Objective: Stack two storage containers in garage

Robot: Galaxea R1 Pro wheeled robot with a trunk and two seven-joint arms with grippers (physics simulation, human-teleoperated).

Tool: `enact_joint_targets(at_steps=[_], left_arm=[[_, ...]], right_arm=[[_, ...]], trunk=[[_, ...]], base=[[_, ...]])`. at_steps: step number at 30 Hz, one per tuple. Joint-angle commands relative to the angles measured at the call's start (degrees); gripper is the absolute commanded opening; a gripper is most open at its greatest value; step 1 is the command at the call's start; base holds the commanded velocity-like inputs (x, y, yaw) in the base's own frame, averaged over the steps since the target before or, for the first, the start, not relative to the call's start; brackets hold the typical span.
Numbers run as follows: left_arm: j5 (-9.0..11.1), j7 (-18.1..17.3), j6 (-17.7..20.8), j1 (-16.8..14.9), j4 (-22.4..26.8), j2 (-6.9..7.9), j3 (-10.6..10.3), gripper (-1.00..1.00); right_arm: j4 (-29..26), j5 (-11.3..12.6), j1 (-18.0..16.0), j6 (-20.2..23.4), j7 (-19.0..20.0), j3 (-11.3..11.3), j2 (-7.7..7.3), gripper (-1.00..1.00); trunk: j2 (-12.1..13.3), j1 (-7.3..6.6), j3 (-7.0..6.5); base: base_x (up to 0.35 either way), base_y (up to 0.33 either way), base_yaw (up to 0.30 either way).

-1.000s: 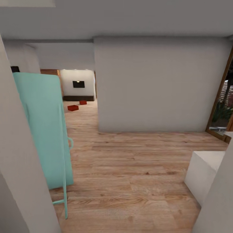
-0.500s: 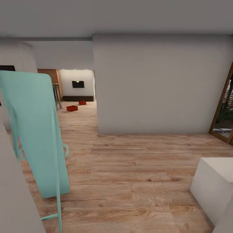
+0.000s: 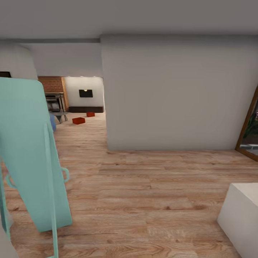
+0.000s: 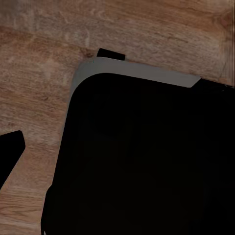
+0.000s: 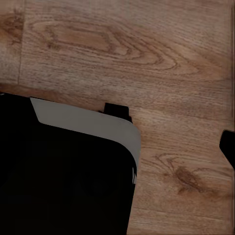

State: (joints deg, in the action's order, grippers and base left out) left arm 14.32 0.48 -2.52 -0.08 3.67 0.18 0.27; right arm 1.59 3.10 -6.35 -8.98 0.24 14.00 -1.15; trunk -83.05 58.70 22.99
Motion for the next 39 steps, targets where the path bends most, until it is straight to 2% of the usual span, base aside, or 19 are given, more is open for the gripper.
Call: enact_joint_targets(at_steps=[1, 12, 18, 39], left_arm=[[0.2, 0.0, -0.1, 0.0, 0.0, 0.00, 0.0, 1.00], [0.2, 0.0, -0.1, 0.0, 0.0, 0.05, 0.0, 1.00], [0.2, 0.0, -0.1, 0.0, 0.1, 0.08, 0.0, 1.00], [0.4, 0.0, 0.0, 0.0, -0.1, 0.17, 0.1, 1.00]], right_arm=[[0.2, 0.3, -0.1, -0.3, 0.0, 0.4, 0.01, 1.00], [0.1, 0.7, -0.1, -0.6, 0.0, 0.1, -0.01, 1.00], [0.1, 0.0, -0.1, -0.4, 0.1, 0.7, -0.07, 1.00], [0.1, -0.2, -0.1, -0.4, 0.7, 1.1, -0.27, 1.00]], trunk=[[0.0, 0.03, 0.06], [0.0, 0.03, 0.06], [0.0, 0.03, 0.06], [0.0, 0.03, 0.06]], base=[[0.307, -0.145, 0.000], [0.287, -0.212, 0.000], [0.286, -0.204, 0.000], [0.321, -0.014, 0.000]])
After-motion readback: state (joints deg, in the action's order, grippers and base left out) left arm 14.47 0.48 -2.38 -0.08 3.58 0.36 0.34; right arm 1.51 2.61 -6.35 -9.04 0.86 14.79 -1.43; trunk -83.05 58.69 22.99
